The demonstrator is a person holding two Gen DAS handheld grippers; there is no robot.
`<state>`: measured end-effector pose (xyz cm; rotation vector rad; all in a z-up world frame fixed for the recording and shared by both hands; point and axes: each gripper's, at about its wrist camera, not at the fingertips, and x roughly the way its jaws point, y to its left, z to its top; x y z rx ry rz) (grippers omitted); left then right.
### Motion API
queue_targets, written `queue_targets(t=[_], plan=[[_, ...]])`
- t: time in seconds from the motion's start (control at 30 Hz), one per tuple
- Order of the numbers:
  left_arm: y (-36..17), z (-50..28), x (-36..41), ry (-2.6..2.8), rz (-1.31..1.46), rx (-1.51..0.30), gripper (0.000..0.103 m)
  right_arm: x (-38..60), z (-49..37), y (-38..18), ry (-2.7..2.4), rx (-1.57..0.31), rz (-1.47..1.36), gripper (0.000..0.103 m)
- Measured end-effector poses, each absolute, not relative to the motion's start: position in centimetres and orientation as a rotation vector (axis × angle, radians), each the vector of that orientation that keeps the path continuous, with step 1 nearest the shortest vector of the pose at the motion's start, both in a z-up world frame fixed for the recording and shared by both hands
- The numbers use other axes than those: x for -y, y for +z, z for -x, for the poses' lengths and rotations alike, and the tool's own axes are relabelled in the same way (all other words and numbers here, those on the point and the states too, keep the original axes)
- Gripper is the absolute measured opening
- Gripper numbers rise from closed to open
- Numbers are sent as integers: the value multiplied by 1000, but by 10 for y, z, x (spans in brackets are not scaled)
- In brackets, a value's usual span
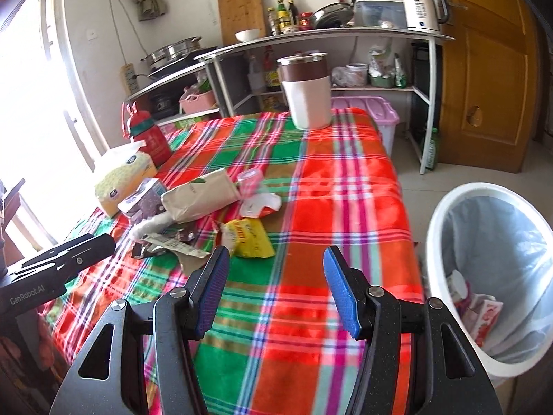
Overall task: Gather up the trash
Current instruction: 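Move both tools back over the table toward the remaining trash, then grasp the crumpled clear plastic wrap with the left tool while the right tool grasps the yellow snack bag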
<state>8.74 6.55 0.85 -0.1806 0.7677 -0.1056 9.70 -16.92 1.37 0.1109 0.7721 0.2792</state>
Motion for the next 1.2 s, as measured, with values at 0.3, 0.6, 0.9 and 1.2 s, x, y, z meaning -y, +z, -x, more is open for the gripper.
queue_targets(t=[0.3, 0.6, 0.9, 1.2], plan=[[-4, -105, -90, -77, 183, -804, 73, 140, -123, 3, 294, -815, -72, 63], [-13, -129, -83, -118, 160, -840, 73, 131, -144, -10, 271, -862, -49, 63], [-26, -149, -79, -143, 162, -882, 73, 132, -153, -17, 266, -887, -69, 62], [-33, -158, -72, -167, 164, -905, 67, 133, -156, -20, 286, -899, -87, 41]])
